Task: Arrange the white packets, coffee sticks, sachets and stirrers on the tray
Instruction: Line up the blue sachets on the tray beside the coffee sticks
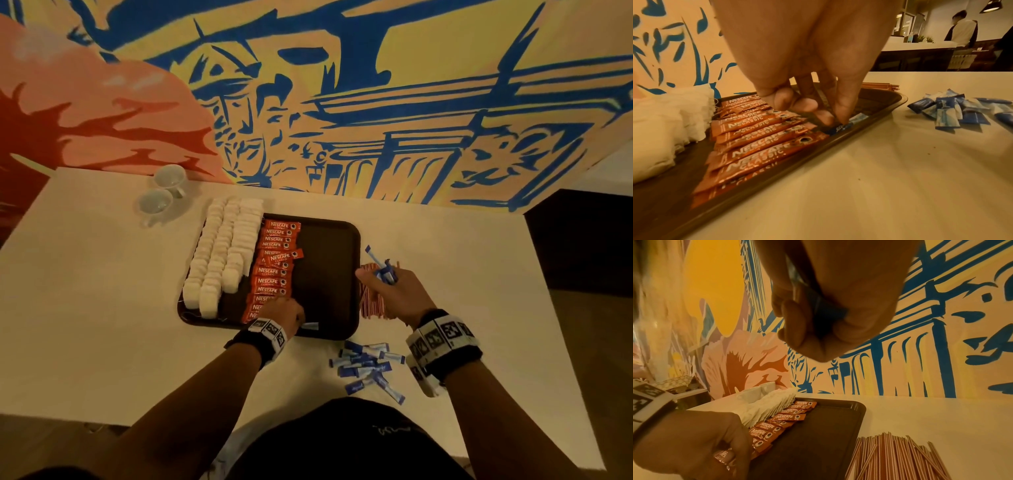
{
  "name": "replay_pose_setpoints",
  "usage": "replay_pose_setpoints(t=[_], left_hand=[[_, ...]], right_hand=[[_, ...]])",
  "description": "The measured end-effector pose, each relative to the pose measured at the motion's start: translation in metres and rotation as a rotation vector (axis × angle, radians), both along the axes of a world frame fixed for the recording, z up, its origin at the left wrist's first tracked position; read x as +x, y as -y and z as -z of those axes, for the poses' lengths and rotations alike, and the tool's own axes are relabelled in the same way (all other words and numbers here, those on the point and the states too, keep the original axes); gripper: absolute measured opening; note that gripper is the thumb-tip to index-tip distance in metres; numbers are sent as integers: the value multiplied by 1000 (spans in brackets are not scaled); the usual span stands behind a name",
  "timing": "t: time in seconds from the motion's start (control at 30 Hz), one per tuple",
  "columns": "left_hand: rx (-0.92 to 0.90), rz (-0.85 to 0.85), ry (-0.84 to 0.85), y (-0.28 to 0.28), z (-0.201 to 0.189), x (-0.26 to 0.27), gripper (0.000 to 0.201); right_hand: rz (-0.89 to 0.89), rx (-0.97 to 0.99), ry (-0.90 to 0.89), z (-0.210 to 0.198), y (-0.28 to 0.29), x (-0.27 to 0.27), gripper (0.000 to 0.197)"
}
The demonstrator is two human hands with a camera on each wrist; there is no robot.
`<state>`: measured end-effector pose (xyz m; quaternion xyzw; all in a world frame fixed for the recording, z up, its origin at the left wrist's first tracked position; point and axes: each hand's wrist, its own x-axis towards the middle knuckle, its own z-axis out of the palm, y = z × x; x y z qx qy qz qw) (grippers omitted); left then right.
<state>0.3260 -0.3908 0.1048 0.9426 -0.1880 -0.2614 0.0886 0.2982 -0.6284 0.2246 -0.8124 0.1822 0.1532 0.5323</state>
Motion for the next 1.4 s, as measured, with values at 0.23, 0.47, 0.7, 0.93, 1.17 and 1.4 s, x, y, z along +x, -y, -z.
replay_pose_setpoints(t=[0.23,0.47,0.7,0.93,1.17,1.4], left_hand=[[-64,-54,-12,-2,-5,4,23],[-476,-458,181,-22,-77,38,11],[-919,-470,85,-40,-165,48,11],[-1011,-340,24,-41,-232,57,22],[-988,-221,106,-70,-261,67,11],[-1336,-396,181,-98,-263,62,8]], right_hand=[[-53,-18,6,-3,-4,0,48],[-58,45,25,-10,-14,8,71],[-148,209,69,-33,-48,17,59],[-261,157,233,-78,-87,42,65],[-302,237,318,-119,-117,51,42],[217,325,357,-121,-138,54,55]])
